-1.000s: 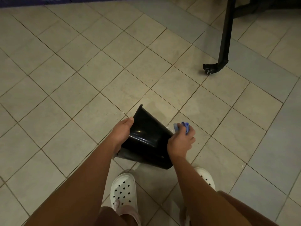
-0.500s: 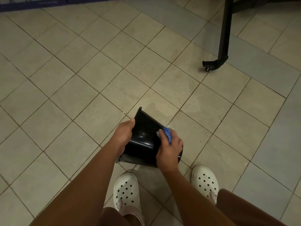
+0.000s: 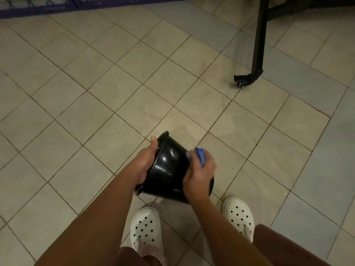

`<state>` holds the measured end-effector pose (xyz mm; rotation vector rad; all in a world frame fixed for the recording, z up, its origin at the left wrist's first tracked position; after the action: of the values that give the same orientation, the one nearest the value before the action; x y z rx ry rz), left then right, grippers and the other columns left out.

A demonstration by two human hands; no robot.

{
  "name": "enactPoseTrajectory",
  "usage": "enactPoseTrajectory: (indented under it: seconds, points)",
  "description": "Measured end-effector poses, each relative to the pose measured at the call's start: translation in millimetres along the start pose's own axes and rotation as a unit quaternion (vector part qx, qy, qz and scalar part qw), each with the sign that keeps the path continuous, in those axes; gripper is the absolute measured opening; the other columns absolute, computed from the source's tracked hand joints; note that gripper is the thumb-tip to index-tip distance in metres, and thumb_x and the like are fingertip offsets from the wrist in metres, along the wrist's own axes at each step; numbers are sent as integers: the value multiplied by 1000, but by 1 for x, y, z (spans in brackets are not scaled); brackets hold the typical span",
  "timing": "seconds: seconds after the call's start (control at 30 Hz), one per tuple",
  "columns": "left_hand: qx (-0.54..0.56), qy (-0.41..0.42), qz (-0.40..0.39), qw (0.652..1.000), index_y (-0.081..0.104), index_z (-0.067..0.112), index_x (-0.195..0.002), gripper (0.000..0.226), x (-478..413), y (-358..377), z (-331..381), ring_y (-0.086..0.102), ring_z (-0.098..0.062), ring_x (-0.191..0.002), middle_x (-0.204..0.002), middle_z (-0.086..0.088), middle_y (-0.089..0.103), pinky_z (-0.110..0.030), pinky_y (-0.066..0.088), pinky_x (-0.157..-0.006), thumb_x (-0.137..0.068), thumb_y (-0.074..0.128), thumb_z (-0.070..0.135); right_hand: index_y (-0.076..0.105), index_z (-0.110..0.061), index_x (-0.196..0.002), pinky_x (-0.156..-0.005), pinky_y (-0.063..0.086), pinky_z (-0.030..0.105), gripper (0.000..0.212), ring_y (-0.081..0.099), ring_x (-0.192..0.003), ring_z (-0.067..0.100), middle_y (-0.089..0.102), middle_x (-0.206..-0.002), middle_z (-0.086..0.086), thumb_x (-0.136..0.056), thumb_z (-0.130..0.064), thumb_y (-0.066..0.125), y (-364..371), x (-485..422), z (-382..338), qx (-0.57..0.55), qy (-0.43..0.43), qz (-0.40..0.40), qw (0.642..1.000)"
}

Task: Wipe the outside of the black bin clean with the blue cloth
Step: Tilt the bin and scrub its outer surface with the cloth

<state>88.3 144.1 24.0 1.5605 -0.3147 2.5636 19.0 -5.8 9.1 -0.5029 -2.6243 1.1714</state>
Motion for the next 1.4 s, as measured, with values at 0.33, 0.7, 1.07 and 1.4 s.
enactPoseTrajectory:
  seconds: [0.33,0.7,1.07,1.4]
  points:
    - [-9,54,34,998,70,24,-90,71,4,4,7,66,-22,-94,-95,-7,72,-36,53,-81,-97,14,67,38,-25,-134,-101,27,31,44,29,-122,20,33,-139,7,-92,-36,49,30,-7,-71,-63,-15,-37,997]
    - [-17,169,70,983,66,16,-107,63,10,-5,15,66,-27,-97,-99,-10,69,-38,53,-82,-96,27,65,53,-20,-127,-102,31,45,39,32,-118,30,31,-139,14,-89,-15,55,18,-67,-12,46,-8,-41,998]
    - [9,163,80,983,62,20,-112,55,9,-15,14,63,-27,-103,-108,-10,66,-53,47,-101,-96,33,64,52,-16,-123,-98,29,44,35,32,-115,34,29,-137,17,-89,-10,52,-26,-68,51,121,208,34,970]
    - [-22,197,75,977,72,17,-104,47,10,-11,24,71,-23,-95,-94,-5,75,-33,53,-79,-103,36,49,56,-19,-123,-92,30,40,35,33,-111,31,35,-136,17,-88,-16,55,21,-66,-92,6,-137,-48,989]
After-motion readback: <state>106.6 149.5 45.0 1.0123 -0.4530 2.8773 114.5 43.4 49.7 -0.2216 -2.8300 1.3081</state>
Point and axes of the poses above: each hand's wrist, its own x-axis away from the middle knuckle, its own y-axis out of the palm, z = x × y, the point moved 5 cm from there along -x, towards the middle knuckle
